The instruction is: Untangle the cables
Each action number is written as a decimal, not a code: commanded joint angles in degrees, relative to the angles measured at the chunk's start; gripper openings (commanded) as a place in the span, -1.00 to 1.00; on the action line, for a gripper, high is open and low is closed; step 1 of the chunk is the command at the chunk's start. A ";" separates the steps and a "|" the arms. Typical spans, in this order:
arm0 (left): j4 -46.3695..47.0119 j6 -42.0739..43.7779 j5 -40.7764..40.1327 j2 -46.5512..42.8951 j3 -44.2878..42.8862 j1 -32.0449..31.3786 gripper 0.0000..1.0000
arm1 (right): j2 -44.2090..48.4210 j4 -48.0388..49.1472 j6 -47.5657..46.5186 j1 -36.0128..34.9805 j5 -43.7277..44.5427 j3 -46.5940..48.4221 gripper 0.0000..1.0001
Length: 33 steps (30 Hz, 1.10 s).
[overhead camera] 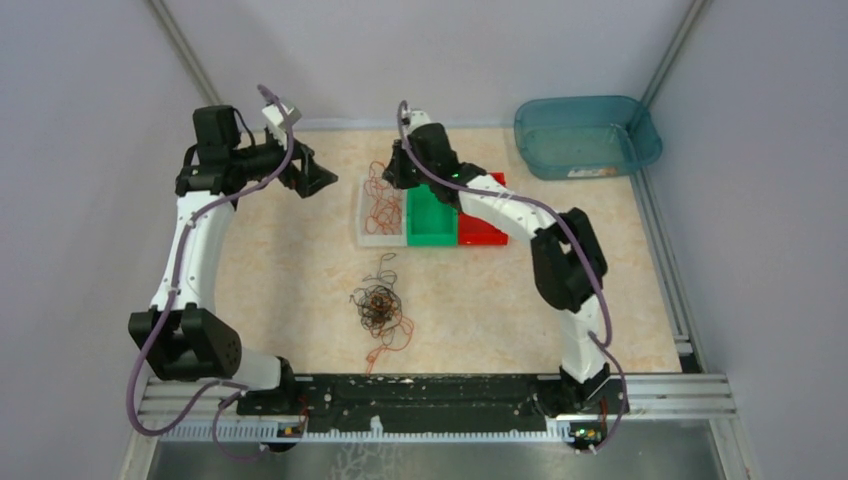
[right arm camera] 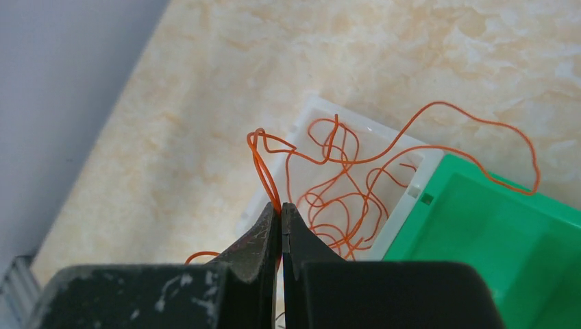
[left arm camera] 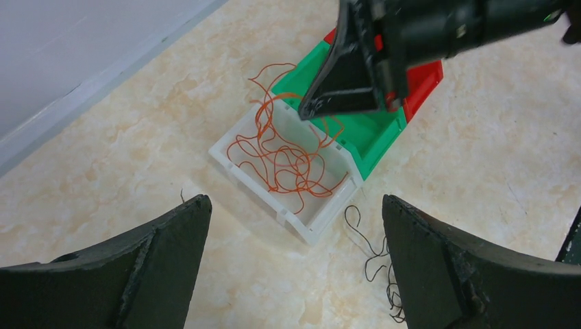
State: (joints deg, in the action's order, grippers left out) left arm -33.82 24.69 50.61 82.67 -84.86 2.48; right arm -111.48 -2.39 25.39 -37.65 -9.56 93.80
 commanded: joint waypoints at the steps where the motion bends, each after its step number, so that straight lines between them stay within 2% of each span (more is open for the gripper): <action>1: 4.33 -3.91 -1.63 -3.09 1.82 1.03 0.99 | -8.31 -7.22 -6.87 -3.65 12.32 9.31 -1.00; 9: 6.20 -3.94 -1.39 -4.95 3.08 1.52 0.99 | -19.68 -14.60 -14.05 -8.54 25.04 18.18 -1.00; 12: 6.69 -3.99 -1.42 -5.07 3.46 1.56 0.99 | -17.12 -13.23 -14.06 -8.86 25.37 15.42 -0.62; 14: 7.04 -4.27 -1.34 -4.94 3.71 1.70 0.99 | -13.88 -10.98 -14.16 -8.87 24.06 13.23 -0.23; 15: 7.30 -4.55 -1.35 -4.90 3.80 1.69 0.99 | -12.34 -10.37 -14.33 -8.85 23.03 12.97 -0.11; 19: 7.69 -5.54 -0.92 -4.68 3.57 2.02 0.99 | -6.52 -11.29 -14.03 -8.16 17.10 14.28 0.13; 22: 8.28 -6.23 -0.48 -4.67 3.22 2.64 0.99 | -2.46 -10.16 -10.94 -5.65 11.11 13.66 0.38; 27: 8.96 -6.97 0.30 -4.38 2.72 3.18 0.99 | -1.35 -10.31 -7.24 0.00 9.04 13.59 0.46; 33: 11.32 -7.80 0.88 -4.36 3.22 3.74 0.99 | -8.12 -14.59 -4.32 5.65 5.09 17.69 0.60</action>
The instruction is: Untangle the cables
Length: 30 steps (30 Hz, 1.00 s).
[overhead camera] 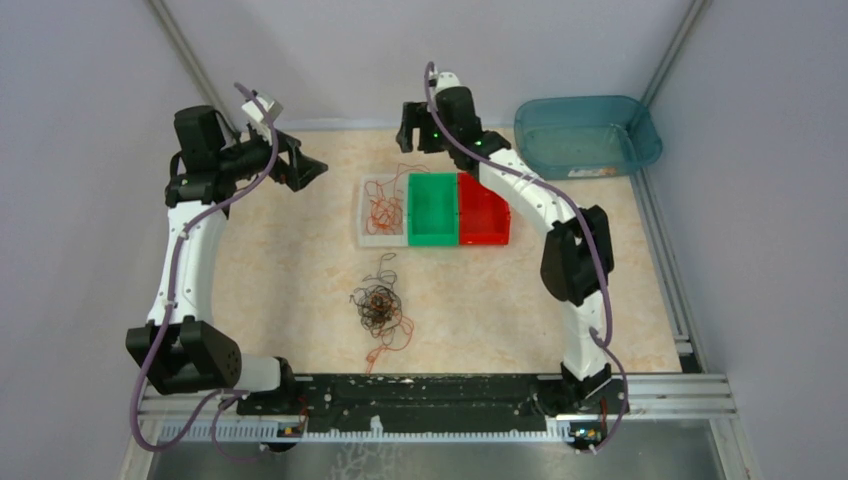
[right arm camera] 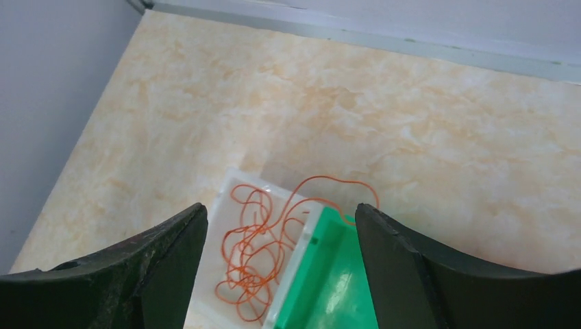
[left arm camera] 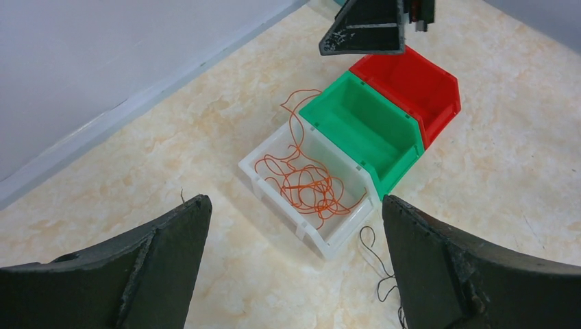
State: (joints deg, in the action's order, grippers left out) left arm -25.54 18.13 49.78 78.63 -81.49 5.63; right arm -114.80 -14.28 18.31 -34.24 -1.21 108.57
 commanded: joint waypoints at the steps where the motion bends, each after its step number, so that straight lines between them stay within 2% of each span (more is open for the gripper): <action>1: 3.37 -1.31 1.79 -0.32 0.02 0.66 0.99 | -5.70 -2.56 2.57 2.77 -3.67 3.14 0.60; 13: 6.17 -2.14 2.37 -0.83 2.36 1.41 0.99 | -16.28 -4.08 6.87 6.87 -12.64 10.88 0.58; 22: 7.16 -2.57 2.55 -1.20 2.92 1.86 0.99 | -19.86 -2.56 9.68 8.05 -18.47 12.89 0.51; 27: 7.26 -2.90 2.70 -1.45 3.07 2.09 0.99 | -23.38 -6.12 9.54 8.91 -20.88 19.28 0.50; 30: 7.35 -2.80 2.91 -1.71 3.59 2.17 0.99 | -22.05 -2.87 10.97 8.25 -22.41 16.30 0.43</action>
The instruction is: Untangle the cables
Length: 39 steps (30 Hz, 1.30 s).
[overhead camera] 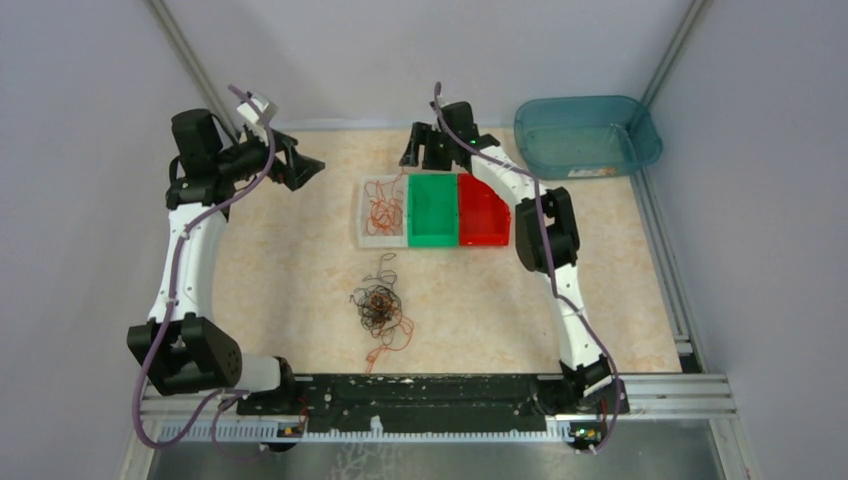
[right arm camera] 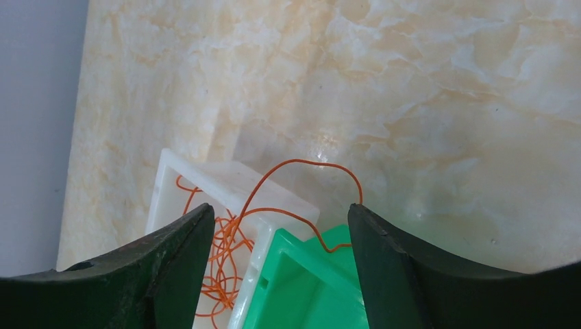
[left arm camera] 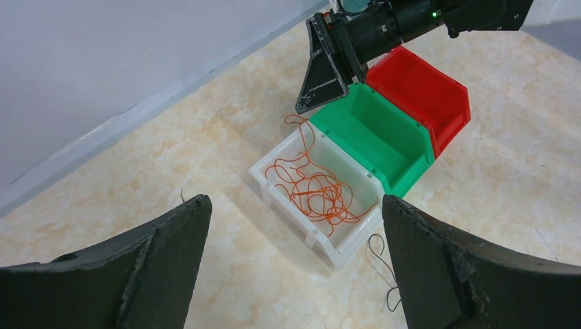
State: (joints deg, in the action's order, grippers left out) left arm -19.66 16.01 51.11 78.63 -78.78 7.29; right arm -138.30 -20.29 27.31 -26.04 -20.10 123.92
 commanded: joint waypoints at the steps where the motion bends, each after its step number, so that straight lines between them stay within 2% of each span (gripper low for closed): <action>1: 1.51 -0.59 1.47 -1.75 1.11 0.50 0.99 | 2.31 4.86 2.17 -0.43 -3.31 -0.66 0.42; 11: 2.50 -0.71 1.22 -2.03 1.94 1.27 0.99 | 1.06 4.02 -0.31 -4.11 1.39 -0.54 0.23; 16: 3.05 -0.83 1.45 -2.33 2.78 1.84 0.99 | -0.07 3.30 -1.73 -5.37 4.15 1.17 0.07; 21: 3.70 -1.07 1.62 -2.60 3.06 2.44 0.99 | -1.17 2.11 -2.29 -5.92 7.05 3.26 -0.19; 24: 4.22 -1.60 1.78 -2.71 3.18 2.89 0.99 | -0.94 2.95 -2.50 -6.21 8.30 3.07 -0.48; 27: 4.58 -1.79 2.04 -2.74 3.28 3.42 0.99 | -0.44 5.12 -1.34 -6.21 8.32 2.33 -0.83; 31: 5.13 -2.14 2.28 -3.11 3.57 3.97 0.99 | 1.08 8.66 0.21 -6.21 8.25 0.72 -1.00; 39: 6.08 -4.26 2.63 -3.30 3.77 4.90 0.99 | 12.49 27.40 2.06 -6.97 7.17 -13.66 -1.00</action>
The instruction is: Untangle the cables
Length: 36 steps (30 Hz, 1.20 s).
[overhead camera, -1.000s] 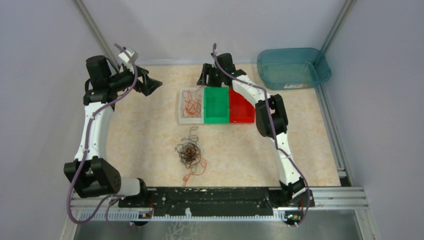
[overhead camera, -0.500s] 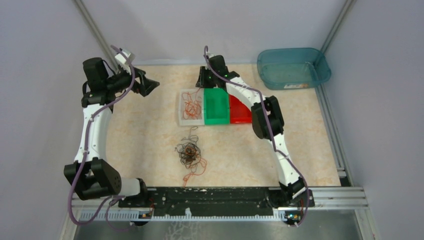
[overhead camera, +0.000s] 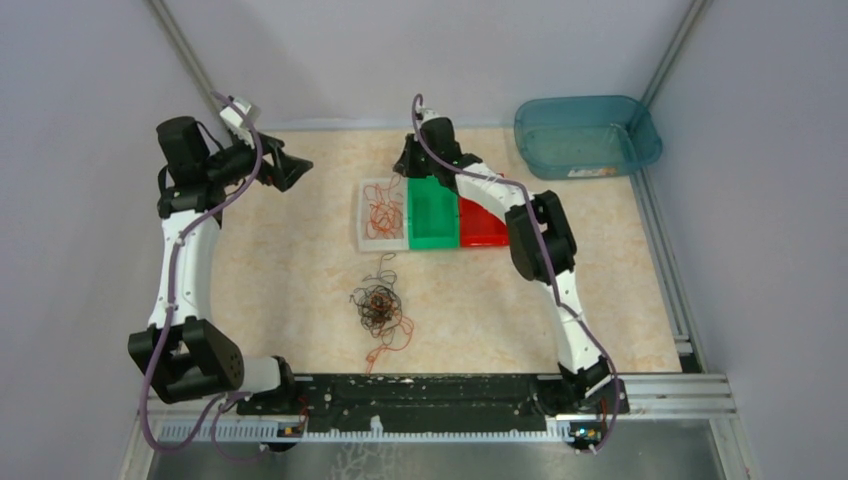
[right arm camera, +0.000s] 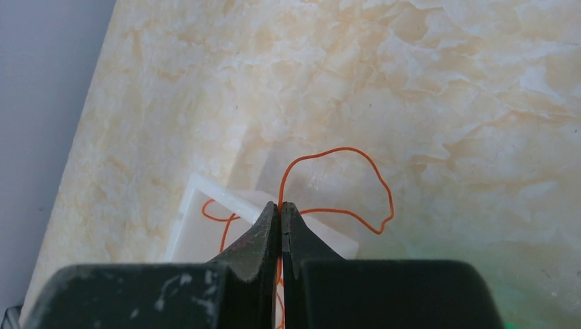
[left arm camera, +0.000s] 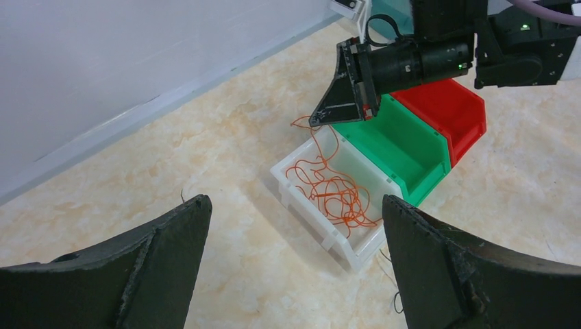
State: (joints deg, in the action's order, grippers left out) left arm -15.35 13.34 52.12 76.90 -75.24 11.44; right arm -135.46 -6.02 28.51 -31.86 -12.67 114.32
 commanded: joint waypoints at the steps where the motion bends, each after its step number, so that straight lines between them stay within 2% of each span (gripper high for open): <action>1: 1.96 -1.91 1.67 -1.68 0.27 0.84 0.99 | 11.11 14.51 0.53 -1.54 0.03 -5.50 -1.00; 8: 1.78 -3.27 2.11 -2.10 0.00 1.63 0.99 | 21.79 22.28 -2.35 -5.75 3.21 -19.03 -1.00; 13: 1.38 -3.37 2.43 -3.00 0.07 2.20 0.99 | 29.57 27.46 -1.93 -10.26 9.04 -31.62 -1.00; 22: 0.98 -3.25 3.07 -4.26 0.46 2.88 0.99 | 33.59 30.58 0.02 -14.17 13.21 -43.38 -1.00; 27: 1.19 -3.69 3.56 -4.35 1.02 2.88 0.99 | 29.03 26.08 1.06 -13.75 12.67 -40.95 -1.00; 31: 1.74 -3.98 3.95 -4.48 1.43 2.90 0.99 | 21.93 19.27 0.18 -12.44 11.13 -33.07 -1.00; 36: 1.76 -4.73 4.36 -3.84 1.49 2.88 0.99 | 13.42 6.64 -6.01 -12.10 13.50 -20.98 -1.00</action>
State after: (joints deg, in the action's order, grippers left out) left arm -14.90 9.69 54.81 73.73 -74.00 13.93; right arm -117.16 10.26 27.40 -44.42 -1.08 84.47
